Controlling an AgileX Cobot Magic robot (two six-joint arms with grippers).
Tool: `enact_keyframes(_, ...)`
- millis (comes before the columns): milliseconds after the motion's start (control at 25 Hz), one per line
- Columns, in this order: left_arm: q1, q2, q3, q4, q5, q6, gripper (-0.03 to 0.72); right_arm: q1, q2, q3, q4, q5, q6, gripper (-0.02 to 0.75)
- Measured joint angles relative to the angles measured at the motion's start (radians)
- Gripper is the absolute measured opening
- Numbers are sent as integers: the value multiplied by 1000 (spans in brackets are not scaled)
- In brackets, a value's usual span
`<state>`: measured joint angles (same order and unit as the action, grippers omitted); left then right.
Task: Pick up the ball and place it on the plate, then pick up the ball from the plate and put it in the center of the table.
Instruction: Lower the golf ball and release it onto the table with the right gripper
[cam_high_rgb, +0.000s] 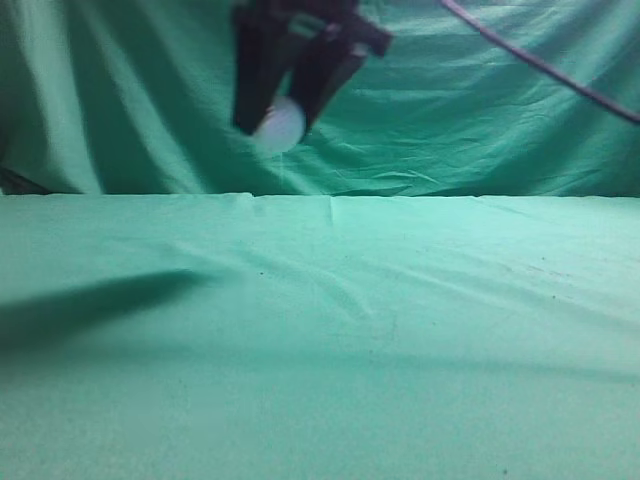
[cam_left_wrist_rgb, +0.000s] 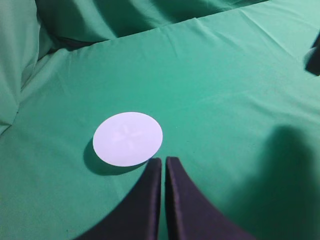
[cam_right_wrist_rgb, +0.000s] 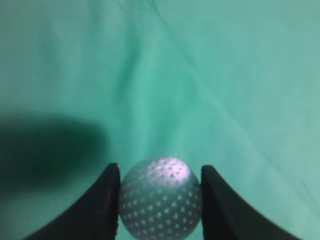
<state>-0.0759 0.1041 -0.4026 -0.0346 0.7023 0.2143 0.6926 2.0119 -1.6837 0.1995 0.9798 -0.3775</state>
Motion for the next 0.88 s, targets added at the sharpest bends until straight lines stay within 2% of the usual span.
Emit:
enact_keyframes(280,0,0,8,0,-27,0,0,46,168,-129,-18,-55,-10,330)
enact_keyframes(520,0,0,8,0,-29,0,0,46,217,-142,-89,-135,9,330)
enact_keyframes(880,0,0,8,0,-29,0,0,46,252,-150,-113,-193,51,330)
